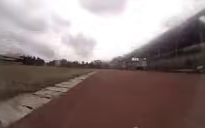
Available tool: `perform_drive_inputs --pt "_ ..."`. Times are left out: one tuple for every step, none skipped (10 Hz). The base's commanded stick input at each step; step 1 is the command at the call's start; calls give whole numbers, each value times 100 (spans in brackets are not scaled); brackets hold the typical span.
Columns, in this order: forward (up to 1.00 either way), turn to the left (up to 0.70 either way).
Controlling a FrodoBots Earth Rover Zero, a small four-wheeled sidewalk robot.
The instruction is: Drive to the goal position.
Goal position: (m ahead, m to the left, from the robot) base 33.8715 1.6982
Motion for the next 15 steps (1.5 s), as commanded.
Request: perform_drive_inputs --pt "100 0" --pt "100 0" --pt "100 0" --pt "100 0" --pt "100 0" --pt "100 0" --pt "100 0" --pt "100 0" --pt "100 0" --pt "100 0" --pt "100 0" --pt "100 0" --pt "100 -40" --pt "100 -40" --pt "100 0"
